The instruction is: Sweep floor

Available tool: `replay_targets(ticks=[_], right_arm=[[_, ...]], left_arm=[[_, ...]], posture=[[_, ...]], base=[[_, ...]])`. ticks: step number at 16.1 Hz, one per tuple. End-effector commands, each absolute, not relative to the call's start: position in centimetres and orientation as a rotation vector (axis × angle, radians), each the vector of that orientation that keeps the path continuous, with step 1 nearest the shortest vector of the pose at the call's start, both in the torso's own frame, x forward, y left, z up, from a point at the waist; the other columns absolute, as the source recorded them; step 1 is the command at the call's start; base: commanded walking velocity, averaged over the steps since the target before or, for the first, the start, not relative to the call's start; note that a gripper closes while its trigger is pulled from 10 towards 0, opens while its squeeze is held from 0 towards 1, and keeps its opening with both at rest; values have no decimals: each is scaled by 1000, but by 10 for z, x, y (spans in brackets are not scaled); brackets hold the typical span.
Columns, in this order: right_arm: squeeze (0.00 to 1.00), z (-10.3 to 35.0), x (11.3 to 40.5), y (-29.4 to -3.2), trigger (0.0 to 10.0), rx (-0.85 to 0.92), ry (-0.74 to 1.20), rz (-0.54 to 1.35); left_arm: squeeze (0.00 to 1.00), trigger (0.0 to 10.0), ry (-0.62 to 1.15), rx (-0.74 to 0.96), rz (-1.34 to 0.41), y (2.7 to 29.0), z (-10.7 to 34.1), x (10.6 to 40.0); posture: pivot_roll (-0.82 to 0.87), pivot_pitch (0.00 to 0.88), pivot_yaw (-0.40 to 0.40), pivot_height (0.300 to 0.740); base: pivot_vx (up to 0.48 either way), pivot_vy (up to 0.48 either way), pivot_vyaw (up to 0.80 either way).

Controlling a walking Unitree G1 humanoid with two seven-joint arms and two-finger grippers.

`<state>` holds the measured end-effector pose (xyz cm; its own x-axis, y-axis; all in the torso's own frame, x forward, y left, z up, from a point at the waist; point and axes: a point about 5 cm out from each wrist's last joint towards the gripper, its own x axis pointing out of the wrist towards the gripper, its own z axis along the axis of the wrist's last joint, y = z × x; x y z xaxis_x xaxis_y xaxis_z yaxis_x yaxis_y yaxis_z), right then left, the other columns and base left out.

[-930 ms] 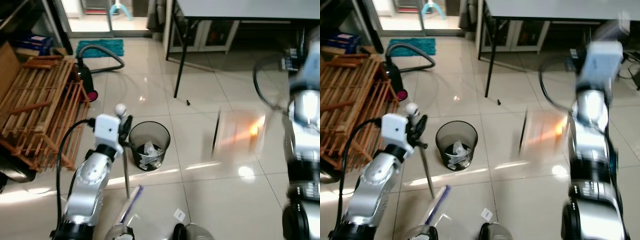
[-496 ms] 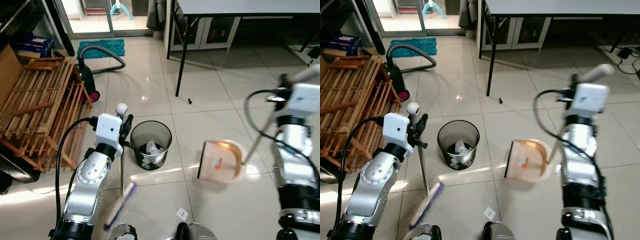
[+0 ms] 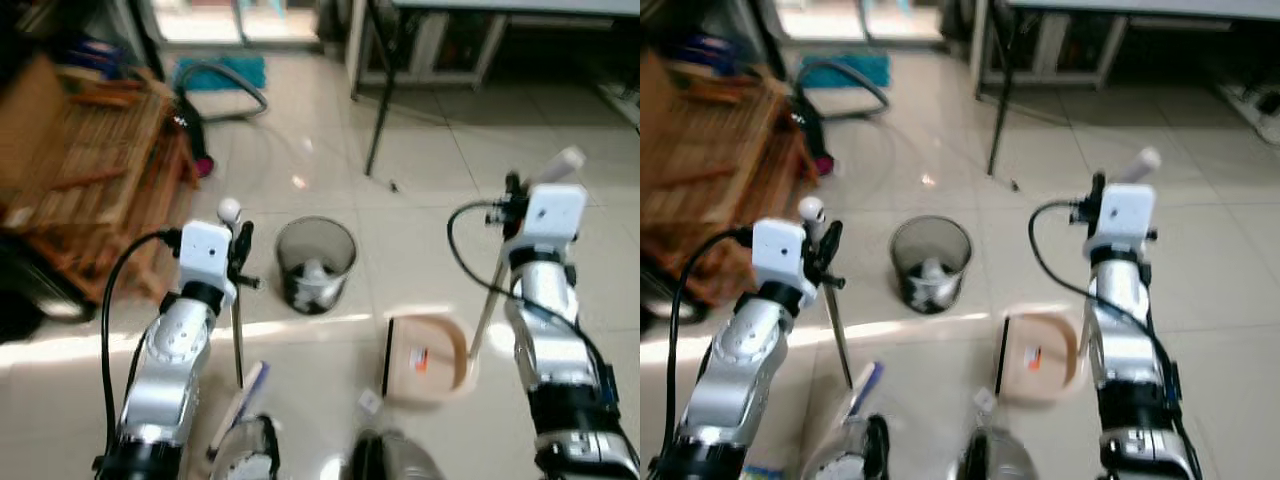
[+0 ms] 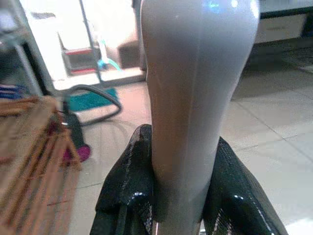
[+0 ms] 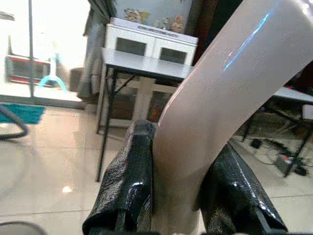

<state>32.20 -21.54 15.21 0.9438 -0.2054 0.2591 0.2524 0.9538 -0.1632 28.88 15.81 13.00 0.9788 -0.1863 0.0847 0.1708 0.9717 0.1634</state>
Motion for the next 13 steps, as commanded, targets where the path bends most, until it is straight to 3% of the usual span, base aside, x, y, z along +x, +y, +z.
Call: replay_targets(ticks=[1,6,13], right_arm=[[0,162,319,-213,10000,-208,-289,-233],[0,160,314,-198,10000,-183,-275,-169],[0,153,313,-185,10000,-125,-223,-98]], left_arm=[[0,10000,-115,176,-192,154,134,290],[0,10000,-131,199,-179,149,142,297],[0,10000,-162,216,-143,150,148,302]], posture=[[0,136,-2,740],[1,132,5,740],[1,116,2,740]], base=[[0,0,0],[0,0,0],[0,-450,0]])
